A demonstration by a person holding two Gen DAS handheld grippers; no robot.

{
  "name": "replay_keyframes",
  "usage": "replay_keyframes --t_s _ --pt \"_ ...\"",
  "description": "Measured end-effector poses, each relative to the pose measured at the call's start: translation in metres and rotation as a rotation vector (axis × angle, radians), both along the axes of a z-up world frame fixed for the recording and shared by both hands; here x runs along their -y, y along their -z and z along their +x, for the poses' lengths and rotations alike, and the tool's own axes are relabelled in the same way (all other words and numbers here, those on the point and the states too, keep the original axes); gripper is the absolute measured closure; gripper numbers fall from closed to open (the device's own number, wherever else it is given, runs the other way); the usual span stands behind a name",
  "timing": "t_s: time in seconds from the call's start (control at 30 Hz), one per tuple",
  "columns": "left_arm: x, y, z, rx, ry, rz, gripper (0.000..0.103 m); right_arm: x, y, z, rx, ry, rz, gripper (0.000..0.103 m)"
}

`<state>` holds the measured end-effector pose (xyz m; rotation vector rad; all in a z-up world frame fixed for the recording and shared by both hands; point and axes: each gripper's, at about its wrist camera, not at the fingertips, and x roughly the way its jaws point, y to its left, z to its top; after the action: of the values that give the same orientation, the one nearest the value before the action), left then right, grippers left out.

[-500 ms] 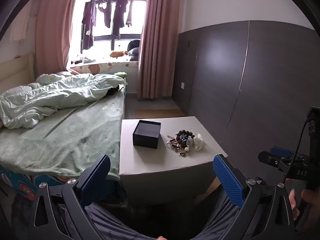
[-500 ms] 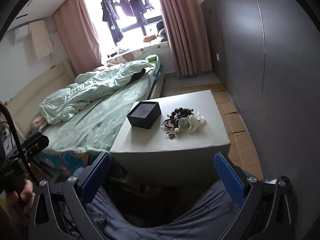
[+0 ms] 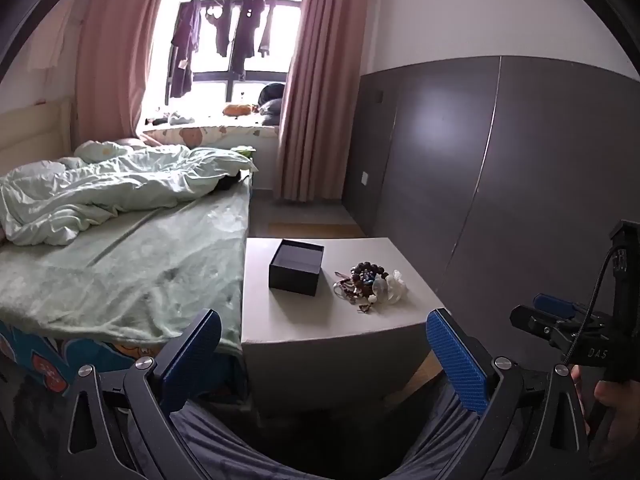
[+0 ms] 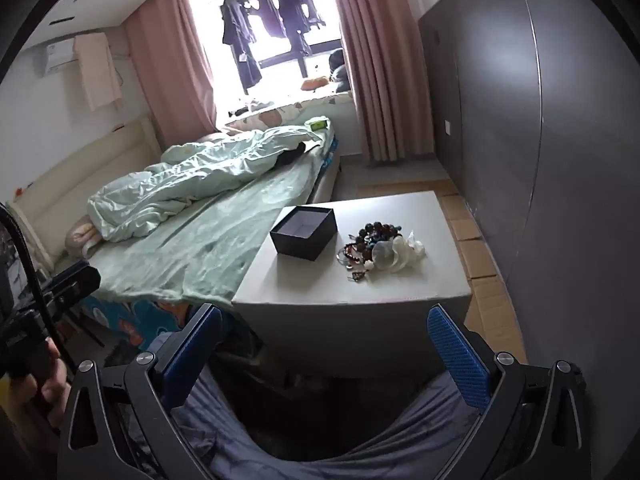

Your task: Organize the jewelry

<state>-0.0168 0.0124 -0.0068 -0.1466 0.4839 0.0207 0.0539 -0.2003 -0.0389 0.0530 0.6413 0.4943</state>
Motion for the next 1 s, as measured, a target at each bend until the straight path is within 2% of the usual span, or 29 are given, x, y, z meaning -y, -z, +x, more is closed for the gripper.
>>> replay_keyframes --t_s 1.0 --pt "-0.003 -0.005 -0.016 0.029 -0.002 0.002 0.001 0.007 -0.002 0.000 0.006 0.029 0.009 0.000"
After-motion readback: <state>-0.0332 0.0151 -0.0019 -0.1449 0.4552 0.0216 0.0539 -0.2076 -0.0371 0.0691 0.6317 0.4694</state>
